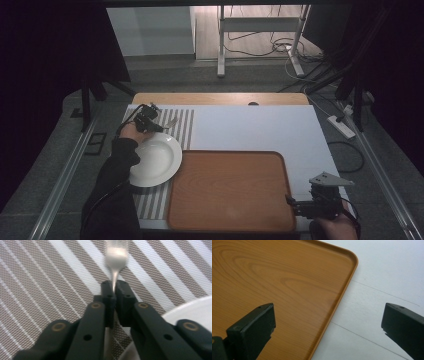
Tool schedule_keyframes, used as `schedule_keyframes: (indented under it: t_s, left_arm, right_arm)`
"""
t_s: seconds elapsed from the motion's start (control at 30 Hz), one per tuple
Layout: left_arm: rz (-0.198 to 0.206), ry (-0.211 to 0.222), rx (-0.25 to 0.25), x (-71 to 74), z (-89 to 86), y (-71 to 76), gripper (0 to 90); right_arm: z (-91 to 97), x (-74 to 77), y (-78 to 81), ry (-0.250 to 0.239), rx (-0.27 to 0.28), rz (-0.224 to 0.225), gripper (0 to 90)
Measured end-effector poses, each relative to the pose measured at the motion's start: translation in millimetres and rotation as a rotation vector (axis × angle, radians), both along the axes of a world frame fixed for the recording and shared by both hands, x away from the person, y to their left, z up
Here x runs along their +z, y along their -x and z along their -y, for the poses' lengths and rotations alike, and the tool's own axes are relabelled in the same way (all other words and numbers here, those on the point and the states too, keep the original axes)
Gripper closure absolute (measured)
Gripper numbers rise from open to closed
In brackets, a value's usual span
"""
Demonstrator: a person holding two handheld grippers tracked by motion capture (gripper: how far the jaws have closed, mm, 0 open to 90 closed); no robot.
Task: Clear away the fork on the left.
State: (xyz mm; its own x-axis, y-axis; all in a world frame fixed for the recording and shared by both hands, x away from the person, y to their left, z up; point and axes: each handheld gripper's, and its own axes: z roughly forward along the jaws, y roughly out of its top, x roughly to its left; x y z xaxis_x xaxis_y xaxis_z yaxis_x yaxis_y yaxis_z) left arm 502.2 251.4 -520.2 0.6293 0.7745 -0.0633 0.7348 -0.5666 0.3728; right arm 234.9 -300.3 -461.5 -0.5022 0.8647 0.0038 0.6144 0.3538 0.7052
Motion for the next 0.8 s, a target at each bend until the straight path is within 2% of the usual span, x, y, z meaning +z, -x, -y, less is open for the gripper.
schedule_keyframes:
  t_s: [0.03, 0.13, 0.23, 0.27, 0.33, 0.43, 0.57, 0.6, 0.8]
  left_arm:
    - [-0.006, 0.013, 0.007, -0.3, -1.3, -0.4, 86.3]
    - [-0.012, 0.017, 0.004, -0.1, -2.0, -0.9, 86.5]
    - [-0.012, -0.004, 0.001, 1.0, -0.6, -1.5, 86.5]
    - [-0.003, -0.018, 0.011, 1.9, -0.3, -2.3, 86.6]
    - [0.001, -0.017, 0.012, 2.6, -0.8, -3.1, 86.6]
    - [0.018, 0.004, 0.019, 5.4, -1.4, -5.0, 86.6]
    - [0.040, 0.016, 0.010, 11.3, 2.4, -7.8, 86.6]
    - [0.060, 0.011, 0.006, 15.2, 5.7, -9.0, 86.6]
    - [0.074, 0.007, -0.016, 23.1, 15.7, -12.8, 86.7]
  right_arm:
    - [-0.1, -0.1, 0.0, 0.000, -0.002, 0.001, 0.0]
    - [0.0, -0.1, -0.1, -0.001, -0.002, 0.001, 0.0]
    - [0.1, -0.1, -0.2, -0.002, -0.002, 0.000, 0.0]
    - [0.2, -0.1, -0.4, -0.003, -0.001, -0.002, 0.0]
    - [0.1, -0.1, -0.4, -0.004, 0.000, -0.001, 0.0]
    - [0.1, -0.2, -0.6, -0.004, 0.000, -0.002, 0.0]
    - [0.1, -0.3, -1.0, -0.004, 0.000, -0.003, 0.0]
    - [0.2, -0.2, -0.9, -0.004, -0.001, -0.003, 0.0]
    - [0.3, -0.2, -0.7, -0.005, 0.000, -0.003, 0.0]
